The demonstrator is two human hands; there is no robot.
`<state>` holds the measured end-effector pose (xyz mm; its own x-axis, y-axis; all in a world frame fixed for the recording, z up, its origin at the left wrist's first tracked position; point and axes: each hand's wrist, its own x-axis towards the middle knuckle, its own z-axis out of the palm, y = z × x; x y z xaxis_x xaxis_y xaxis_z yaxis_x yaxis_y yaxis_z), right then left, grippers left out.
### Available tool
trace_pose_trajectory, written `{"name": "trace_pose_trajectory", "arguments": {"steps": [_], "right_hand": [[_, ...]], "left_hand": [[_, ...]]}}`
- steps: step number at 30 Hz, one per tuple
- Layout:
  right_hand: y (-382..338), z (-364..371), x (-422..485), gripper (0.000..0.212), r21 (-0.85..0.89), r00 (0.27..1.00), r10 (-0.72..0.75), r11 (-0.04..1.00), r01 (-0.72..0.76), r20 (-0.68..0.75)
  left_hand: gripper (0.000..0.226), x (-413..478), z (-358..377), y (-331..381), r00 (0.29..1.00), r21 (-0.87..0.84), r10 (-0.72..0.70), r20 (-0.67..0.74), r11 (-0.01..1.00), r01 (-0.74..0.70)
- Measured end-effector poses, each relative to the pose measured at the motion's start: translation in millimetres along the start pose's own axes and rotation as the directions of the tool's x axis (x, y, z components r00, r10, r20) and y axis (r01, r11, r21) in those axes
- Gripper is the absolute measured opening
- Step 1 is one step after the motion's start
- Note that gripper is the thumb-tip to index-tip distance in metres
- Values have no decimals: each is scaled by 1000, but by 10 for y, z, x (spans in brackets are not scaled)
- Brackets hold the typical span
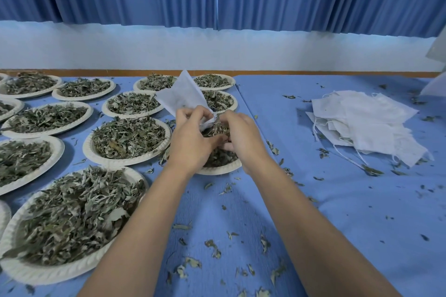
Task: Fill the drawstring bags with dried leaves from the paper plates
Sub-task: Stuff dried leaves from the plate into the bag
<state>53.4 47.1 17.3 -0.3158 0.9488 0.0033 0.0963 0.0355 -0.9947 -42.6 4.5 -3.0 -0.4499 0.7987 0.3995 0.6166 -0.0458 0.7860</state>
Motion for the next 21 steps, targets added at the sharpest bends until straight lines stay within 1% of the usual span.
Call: {"name": "trace_pose_trajectory", "arguments": {"steps": [3, 4, 7, 9, 11, 13, 15, 16, 18, 19, 21], "right_hand": [[-13, -8, -1, 9, 30, 999, 34, 999, -34, 6], [-16, -15, 1, 8, 29, 999, 46, 999, -47, 17], [-65, -56, 22, 15, 20, 993, 101, 995, -102, 55], [-120, -97, 25, 15, 46, 986, 131, 990, -136, 101], [-157, -139, 20, 15, 91, 985, 126, 986, -136, 114], [-149, -175, 34, 11, 108, 997, 61, 992, -67, 53], [-122, -207, 53, 8, 45, 999, -25, 999, 27, -34], [-103, -219, 59, 8, 28, 997, -47, 998, 49, -53], [-55, -227, 69, 14, 12, 997, -66, 998, 66, -28], [-25, -223, 73, 17, -27, 996, -90, 996, 90, -4], [40, -208, 89, 21, -172, 986, -164, 971, 168, 40]], "left_hand": [[34, -15, 22, -19, 1000, -15, -10, -4, 1000, 10], [33, -19, 22, -24, 1000, -25, -7, -4, 1000, 7], [32, -27, 11, -40, 1000, -62, -6, -1, 998, 6], [32, -24, -4, -52, 1000, -81, 0, -11, 997, -1], [31, -15, -22, -60, 1000, -106, 0, -6, 994, 0], [34, -1, -43, -74, 1000, -145, -6, 11, 989, 8], [35, 11, -72, -96, 999, -197, -18, 27, 980, 23], [34, 17, -92, -104, 999, -225, -28, 33, 974, 35], [33, 27, -126, -121, 998, -283, -39, 40, 958, 48], [33, 29, -138, -126, 998, -319, -43, 42, 946, 54], [35, 25, -158, -120, 997, -395, -60, 54, 916, 76]]}}
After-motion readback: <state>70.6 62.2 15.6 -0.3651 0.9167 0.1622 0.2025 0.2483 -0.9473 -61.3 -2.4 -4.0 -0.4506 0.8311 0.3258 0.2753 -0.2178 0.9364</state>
